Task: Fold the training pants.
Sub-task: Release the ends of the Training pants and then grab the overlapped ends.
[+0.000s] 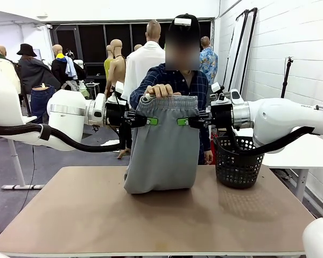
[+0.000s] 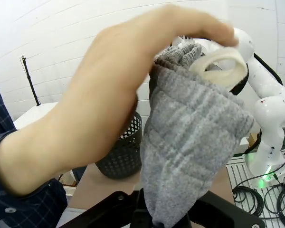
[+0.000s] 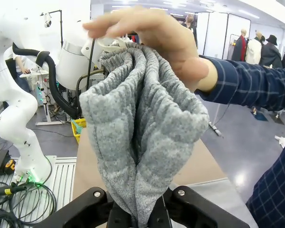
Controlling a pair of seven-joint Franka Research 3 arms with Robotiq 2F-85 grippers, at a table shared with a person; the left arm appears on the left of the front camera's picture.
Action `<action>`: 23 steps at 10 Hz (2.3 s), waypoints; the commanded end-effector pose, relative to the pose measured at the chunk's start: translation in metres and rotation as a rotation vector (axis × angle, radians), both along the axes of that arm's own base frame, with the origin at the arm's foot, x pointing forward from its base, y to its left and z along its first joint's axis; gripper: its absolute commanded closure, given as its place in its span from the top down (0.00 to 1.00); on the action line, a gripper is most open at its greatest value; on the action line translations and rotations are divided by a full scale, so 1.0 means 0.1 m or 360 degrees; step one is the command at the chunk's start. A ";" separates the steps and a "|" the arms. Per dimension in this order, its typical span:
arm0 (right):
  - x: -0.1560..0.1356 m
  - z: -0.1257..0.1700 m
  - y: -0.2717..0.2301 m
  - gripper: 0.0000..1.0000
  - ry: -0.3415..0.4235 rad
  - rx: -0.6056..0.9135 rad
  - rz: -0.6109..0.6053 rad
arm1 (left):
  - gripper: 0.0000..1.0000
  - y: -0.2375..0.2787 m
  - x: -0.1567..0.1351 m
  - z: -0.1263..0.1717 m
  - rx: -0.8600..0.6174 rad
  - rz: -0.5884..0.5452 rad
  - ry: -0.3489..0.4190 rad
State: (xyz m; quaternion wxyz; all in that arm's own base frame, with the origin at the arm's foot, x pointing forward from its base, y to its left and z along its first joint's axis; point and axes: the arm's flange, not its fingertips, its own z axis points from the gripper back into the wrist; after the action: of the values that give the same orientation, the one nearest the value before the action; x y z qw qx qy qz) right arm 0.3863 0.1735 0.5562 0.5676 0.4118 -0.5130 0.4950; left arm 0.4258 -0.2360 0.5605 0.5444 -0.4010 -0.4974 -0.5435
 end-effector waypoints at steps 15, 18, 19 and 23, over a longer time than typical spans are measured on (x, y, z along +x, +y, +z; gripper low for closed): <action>-0.03 0.04 0.02 0.00 -0.0023 -0.0003 0.0005 | 0.00 0.00 -0.01 0.01 -0.0017 -0.0001 0.0003; -0.03 0.04 0.02 0.00 -0.0023 -0.0003 0.0005 | 0.00 0.00 -0.01 0.01 -0.0017 -0.0001 0.0003; -0.03 0.04 0.02 0.00 -0.0023 -0.0003 0.0005 | 0.00 0.00 -0.01 0.01 -0.0017 -0.0001 0.0003; -0.03 0.04 0.02 0.00 -0.0023 -0.0003 0.0005 | 0.00 0.00 -0.01 0.01 -0.0017 -0.0001 0.0003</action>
State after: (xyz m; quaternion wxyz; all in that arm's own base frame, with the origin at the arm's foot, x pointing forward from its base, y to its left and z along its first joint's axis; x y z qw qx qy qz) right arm 0.3863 0.1735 0.5562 0.5676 0.4118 -0.5130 0.4951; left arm 0.4258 -0.2360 0.5605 0.5444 -0.4010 -0.4974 -0.5434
